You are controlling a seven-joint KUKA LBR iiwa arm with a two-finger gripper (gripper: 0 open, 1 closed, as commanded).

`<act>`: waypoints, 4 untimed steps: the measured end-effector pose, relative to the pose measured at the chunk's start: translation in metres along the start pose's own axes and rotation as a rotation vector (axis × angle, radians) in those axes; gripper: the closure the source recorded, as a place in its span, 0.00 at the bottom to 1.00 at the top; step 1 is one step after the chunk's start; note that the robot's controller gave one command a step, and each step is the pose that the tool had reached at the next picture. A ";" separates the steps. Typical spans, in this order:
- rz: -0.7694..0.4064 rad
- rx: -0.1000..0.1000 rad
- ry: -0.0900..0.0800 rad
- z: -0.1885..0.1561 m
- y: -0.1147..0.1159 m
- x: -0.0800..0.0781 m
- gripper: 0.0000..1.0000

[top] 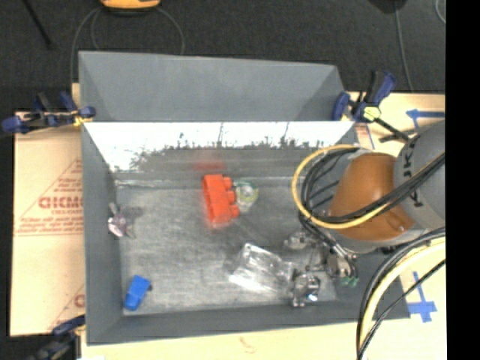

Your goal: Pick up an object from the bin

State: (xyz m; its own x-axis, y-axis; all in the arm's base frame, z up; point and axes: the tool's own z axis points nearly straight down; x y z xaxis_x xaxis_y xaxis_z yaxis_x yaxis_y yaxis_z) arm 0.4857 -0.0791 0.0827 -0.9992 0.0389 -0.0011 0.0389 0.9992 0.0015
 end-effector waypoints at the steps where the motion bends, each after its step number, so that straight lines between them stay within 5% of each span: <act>1: -0.004 0.007 -0.005 0.008 0.040 -0.007 0.00; 2: -0.007 0.006 -0.020 0.006 0.040 -0.011 1.00; 3: -0.026 0.000 -0.014 0.008 -0.040 -0.012 1.00; 4: -0.033 0.000 -0.006 0.010 -0.039 -0.010 0.00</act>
Offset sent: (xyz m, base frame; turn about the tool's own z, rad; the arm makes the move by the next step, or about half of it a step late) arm 0.0051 0.0428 -0.0127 -0.0032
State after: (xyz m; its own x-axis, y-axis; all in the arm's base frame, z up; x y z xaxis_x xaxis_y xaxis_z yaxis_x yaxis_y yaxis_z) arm 0.4941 -0.1181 0.0729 -1.0000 0.0063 -0.0074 0.0063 1.0000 0.0009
